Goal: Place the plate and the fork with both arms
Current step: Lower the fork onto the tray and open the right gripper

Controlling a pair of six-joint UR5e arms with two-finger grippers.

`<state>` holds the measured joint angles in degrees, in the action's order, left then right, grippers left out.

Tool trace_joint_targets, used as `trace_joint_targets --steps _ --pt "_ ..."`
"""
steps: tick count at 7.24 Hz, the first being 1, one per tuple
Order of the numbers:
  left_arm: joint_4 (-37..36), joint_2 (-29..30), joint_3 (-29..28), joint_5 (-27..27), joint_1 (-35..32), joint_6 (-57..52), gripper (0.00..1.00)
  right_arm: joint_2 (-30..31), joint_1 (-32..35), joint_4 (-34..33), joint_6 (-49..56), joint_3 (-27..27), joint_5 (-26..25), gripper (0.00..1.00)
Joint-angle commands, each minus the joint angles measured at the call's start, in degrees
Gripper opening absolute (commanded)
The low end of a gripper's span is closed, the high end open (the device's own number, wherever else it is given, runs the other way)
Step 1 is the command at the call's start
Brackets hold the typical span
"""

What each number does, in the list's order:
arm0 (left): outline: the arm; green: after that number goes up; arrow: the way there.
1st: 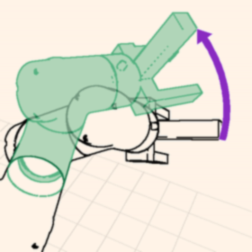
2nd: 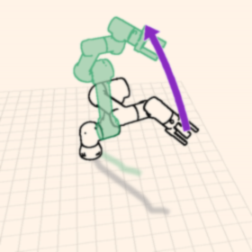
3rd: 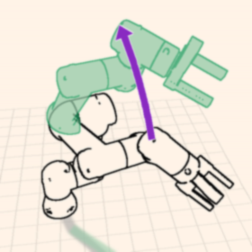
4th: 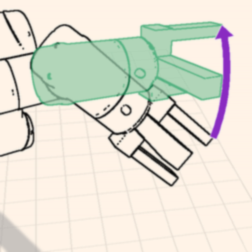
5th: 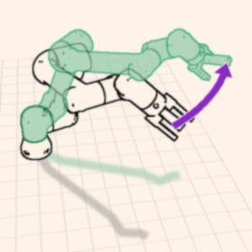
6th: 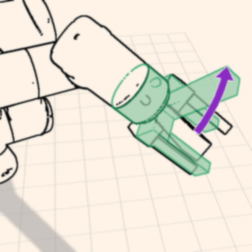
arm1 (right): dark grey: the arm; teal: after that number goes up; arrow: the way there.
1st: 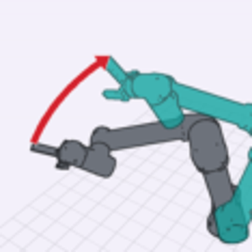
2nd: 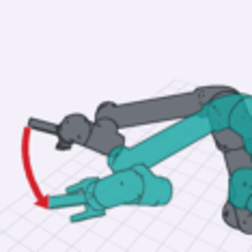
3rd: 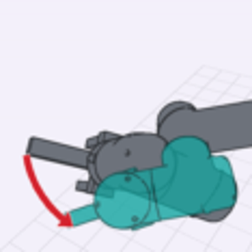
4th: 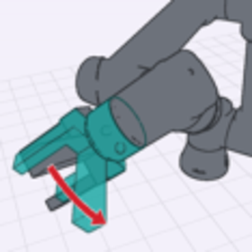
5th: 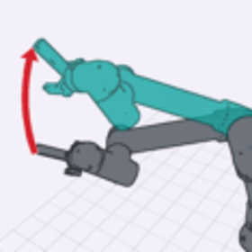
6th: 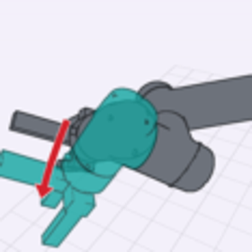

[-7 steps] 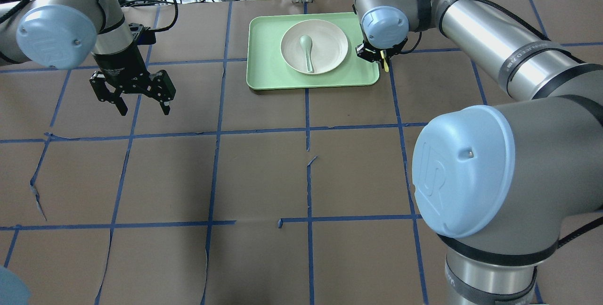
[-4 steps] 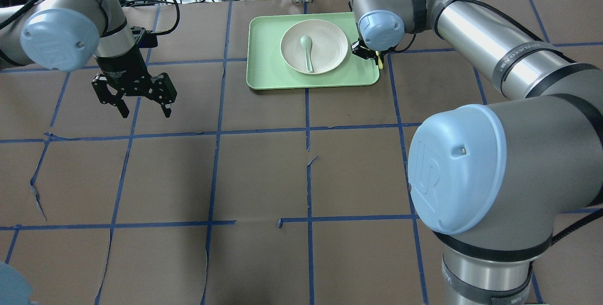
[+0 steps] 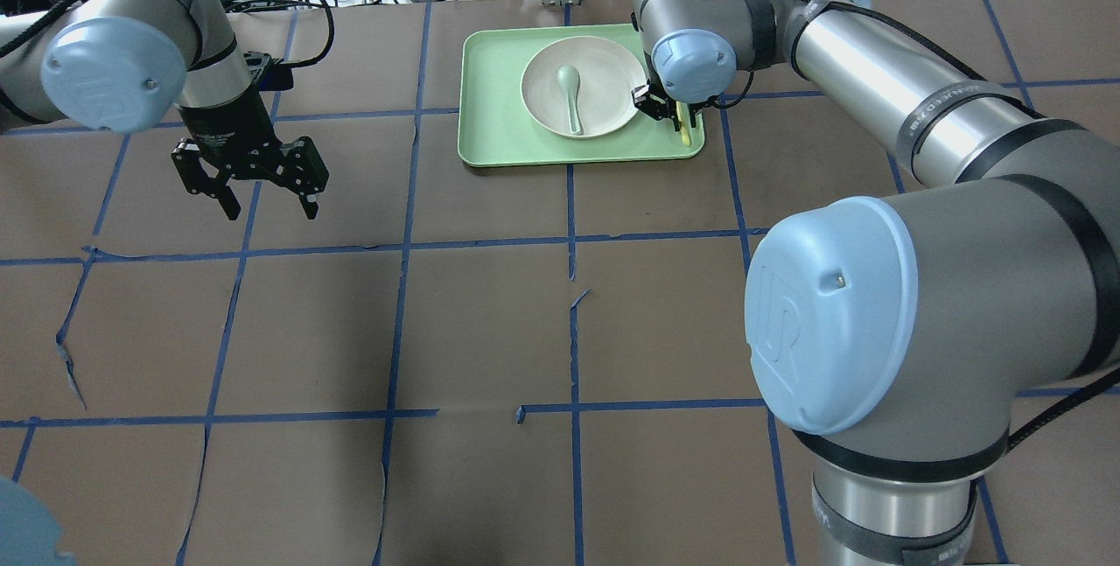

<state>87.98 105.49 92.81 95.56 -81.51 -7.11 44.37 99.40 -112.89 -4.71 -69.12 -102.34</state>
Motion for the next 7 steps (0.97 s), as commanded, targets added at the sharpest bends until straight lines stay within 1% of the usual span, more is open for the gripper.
trace_joint_targets --steps 1,3,4,5,6,7 --pt "0.0 0.1 -0.1 0.1 0.6 -0.1 1.00 0.9 0.1 2.0 -2.2 -0.2 0.1 1.00" --pt "0.0 -0.4 -0.3 0.1 1.4 -0.8 1.00 4.9 0.0 4.8 -1.5 -0.6 0.6 1.00" --pt "-0.3 -0.9 -1.0 0.1 1.2 0.6 1.00 7.1 -0.1 8.3 -1.5 -0.8 2.5 1.00" --pt "-2.4 -2.2 -1.0 0.0 0.3 1.3 1.00 11.0 -0.2 15.0 -1.0 -0.8 3.3 1.00" --pt "-5.2 -3.3 -1.1 0.2 0.1 1.7 1.00 15.4 -0.5 21.2 0.6 -0.9 5.2 1.00" --pt "-5.2 -4.4 -2.4 0.0 0.0 1.8 1.00 19.1 -0.9 26.4 2.8 -1.0 7.1 1.00"
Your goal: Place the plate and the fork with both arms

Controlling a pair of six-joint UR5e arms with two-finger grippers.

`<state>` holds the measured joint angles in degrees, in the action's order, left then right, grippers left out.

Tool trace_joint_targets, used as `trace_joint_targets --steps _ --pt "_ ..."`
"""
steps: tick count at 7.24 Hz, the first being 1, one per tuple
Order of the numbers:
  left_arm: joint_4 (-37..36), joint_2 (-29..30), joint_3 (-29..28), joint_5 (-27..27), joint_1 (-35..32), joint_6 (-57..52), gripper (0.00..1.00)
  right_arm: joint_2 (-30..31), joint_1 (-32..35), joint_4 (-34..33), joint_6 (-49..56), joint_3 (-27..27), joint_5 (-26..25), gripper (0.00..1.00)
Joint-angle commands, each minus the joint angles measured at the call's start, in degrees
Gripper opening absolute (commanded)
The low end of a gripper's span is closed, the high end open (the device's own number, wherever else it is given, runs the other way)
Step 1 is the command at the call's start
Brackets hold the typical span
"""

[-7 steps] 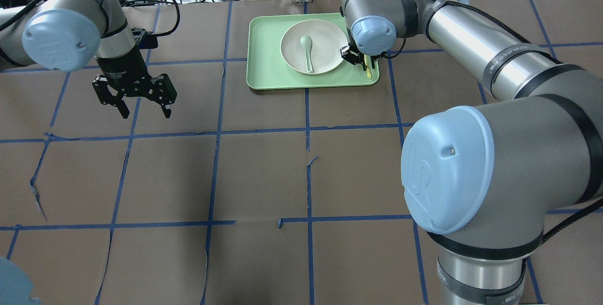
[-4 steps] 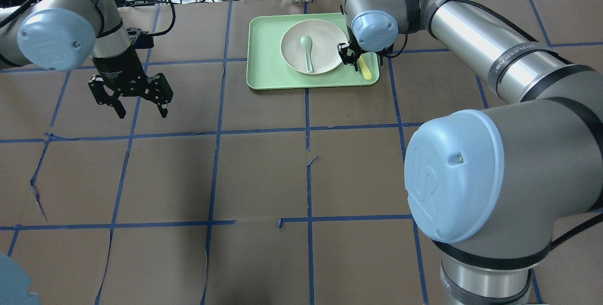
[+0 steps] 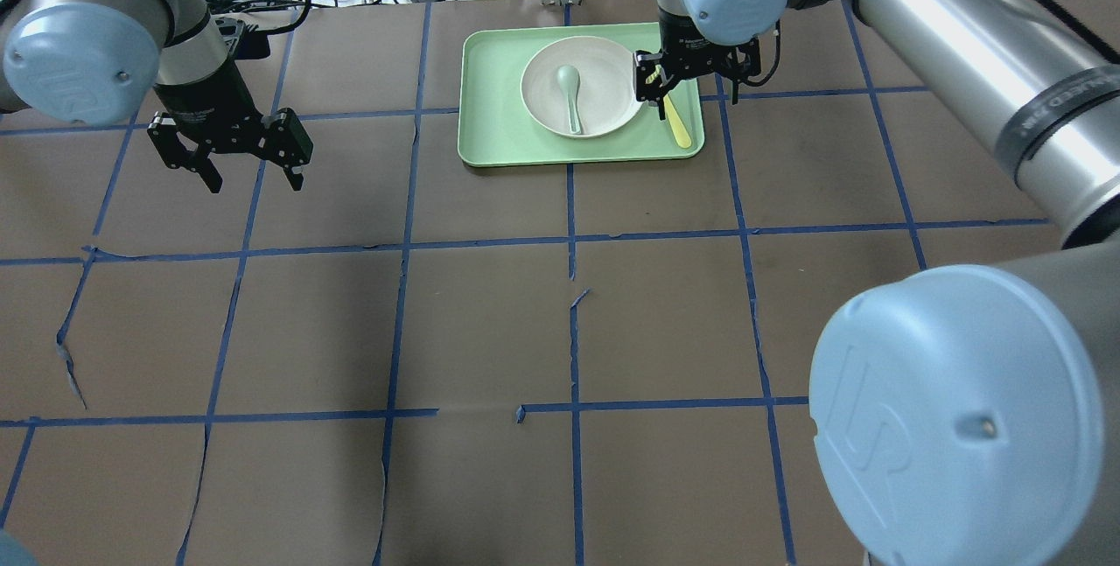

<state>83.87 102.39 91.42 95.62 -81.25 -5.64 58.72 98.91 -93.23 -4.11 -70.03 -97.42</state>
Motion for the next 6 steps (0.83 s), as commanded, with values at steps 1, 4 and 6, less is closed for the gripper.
trace_joint_targets --steps 1,4,6 --pt "-0.3 -2.0 -3.0 -0.1 -0.8 2.1 1.00 8.4 -1.3 12.0 2.4 -0.1 2.0 1.00" --pt "4.3 -4.5 -5.4 -1.6 -1.2 5.8 1.00 17.0 -2.8 21.9 3.9 -0.2 2.4 1.00" --pt "8.4 -4.8 -5.4 -9.2 -1.3 6.0 1.00 19.3 -3.8 22.3 4.7 -1.8 3.2 1.00"
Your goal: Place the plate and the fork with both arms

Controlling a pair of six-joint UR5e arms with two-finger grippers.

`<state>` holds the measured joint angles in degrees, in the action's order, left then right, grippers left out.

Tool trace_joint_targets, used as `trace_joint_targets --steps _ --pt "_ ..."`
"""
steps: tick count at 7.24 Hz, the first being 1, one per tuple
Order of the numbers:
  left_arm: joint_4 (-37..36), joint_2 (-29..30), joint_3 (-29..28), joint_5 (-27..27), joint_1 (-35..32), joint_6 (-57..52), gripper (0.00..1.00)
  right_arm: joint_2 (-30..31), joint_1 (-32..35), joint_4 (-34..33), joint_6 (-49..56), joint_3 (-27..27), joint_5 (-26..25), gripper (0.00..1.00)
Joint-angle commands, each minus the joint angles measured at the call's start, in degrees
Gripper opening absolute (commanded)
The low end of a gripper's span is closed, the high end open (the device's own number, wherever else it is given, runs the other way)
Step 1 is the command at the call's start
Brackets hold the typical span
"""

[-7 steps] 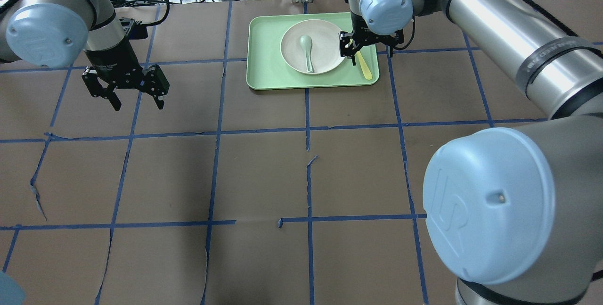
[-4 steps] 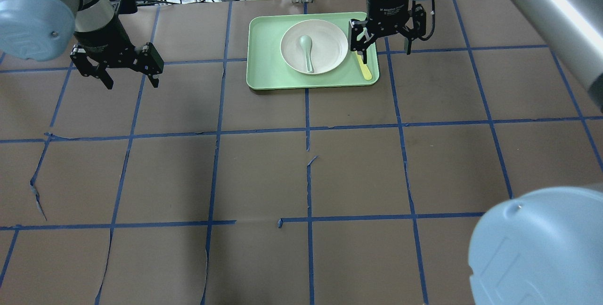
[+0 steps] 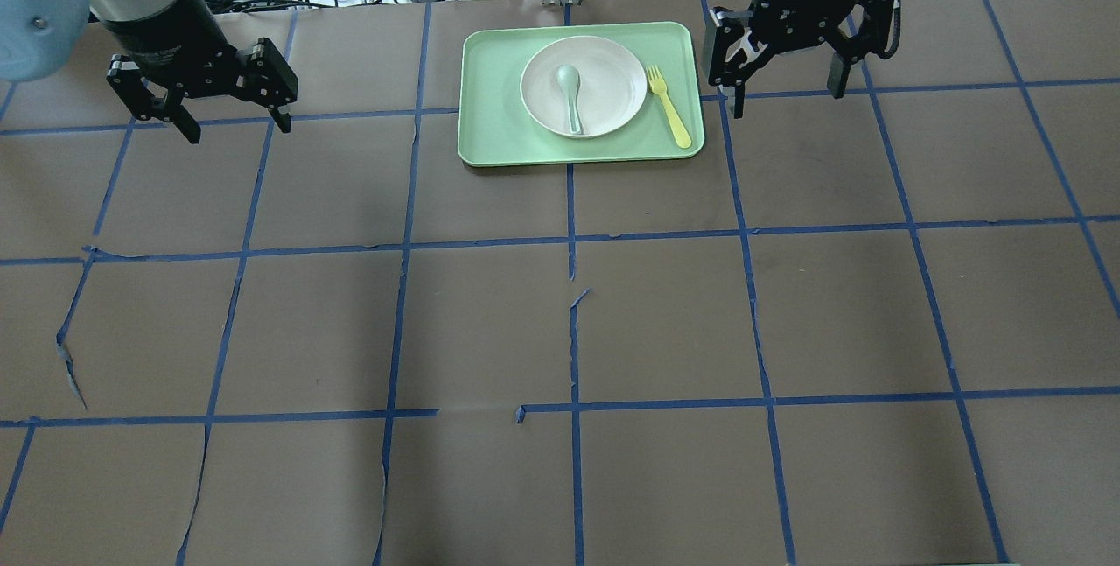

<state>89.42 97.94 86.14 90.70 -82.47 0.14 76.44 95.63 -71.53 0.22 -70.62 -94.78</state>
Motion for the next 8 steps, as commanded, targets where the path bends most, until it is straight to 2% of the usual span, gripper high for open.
trace_joint_targets --steps 1,3,4,8 --pt "4.1 -1.3 -0.3 -4.2 0.0 0.1 1.00 3.7 -0.7 -0.4 0.6 -4.1 1.9 1.00" --pt "7.2 -2.0 0.0 -1.8 -0.1 -0.5 1.00 6.4 -1.1 -9.1 0.2 -11.2 3.1 1.00" --pt "7.1 -1.6 0.2 -1.7 -0.8 -0.6 1.00 6.6 -1.1 -11.8 0.3 -12.6 3.0 1.00" --pt "1.8 -0.4 0.4 -1.3 -7.2 5.2 1.00 6.6 -1.1 -13.9 0.3 -12.9 2.9 1.00"
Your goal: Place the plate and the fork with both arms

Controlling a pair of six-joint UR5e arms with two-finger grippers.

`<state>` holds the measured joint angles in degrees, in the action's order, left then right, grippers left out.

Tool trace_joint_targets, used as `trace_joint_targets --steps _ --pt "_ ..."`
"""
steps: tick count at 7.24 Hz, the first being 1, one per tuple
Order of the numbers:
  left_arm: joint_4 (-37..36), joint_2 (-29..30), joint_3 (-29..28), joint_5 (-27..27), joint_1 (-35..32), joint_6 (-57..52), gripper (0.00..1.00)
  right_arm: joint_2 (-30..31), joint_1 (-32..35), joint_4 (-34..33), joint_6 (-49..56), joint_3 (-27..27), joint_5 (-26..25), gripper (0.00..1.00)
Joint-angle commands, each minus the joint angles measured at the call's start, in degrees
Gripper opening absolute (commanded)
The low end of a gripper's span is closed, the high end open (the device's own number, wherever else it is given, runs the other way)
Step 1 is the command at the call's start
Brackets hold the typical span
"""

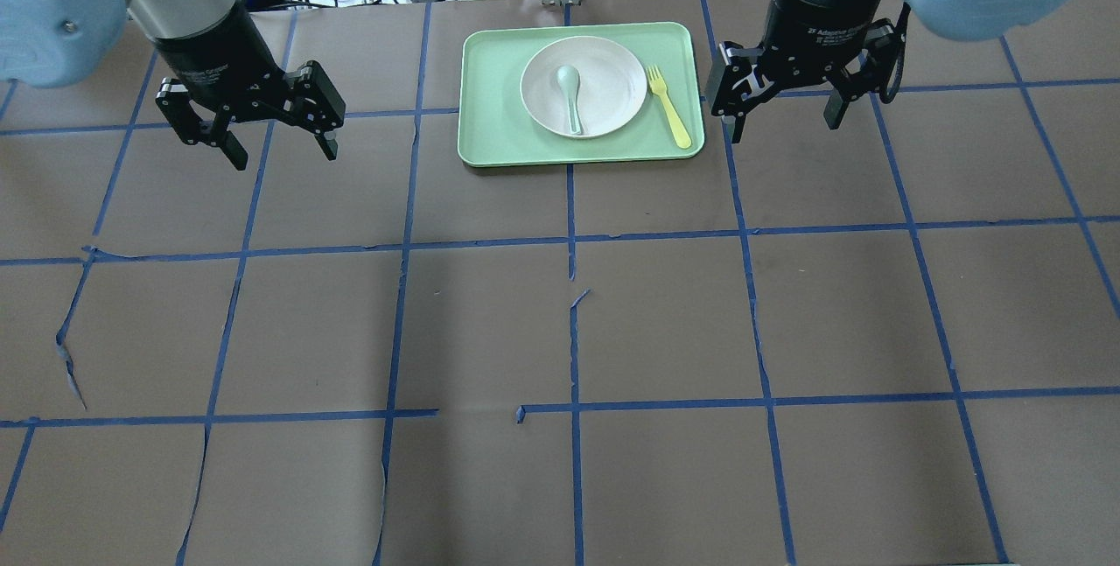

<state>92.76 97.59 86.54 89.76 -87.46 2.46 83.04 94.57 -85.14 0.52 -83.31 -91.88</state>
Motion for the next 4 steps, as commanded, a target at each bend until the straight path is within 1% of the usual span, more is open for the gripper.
trace_joint_targets --steps 1,2,4 --pt "-2.1 0.1 0.1 -0.1 -2.5 3.4 1.00 0.0 0.0 0.0 0.1 0.0 0.0 1.00" --pt "-2.2 -0.2 -0.1 -0.5 -2.4 3.2 1.00 0.1 0.0 0.3 0.0 0.0 0.2 1.00" --pt "-2.4 -2.2 -0.2 0.0 -3.2 -3.3 1.00 0.1 0.4 0.7 -0.5 0.9 1.0 1.00"
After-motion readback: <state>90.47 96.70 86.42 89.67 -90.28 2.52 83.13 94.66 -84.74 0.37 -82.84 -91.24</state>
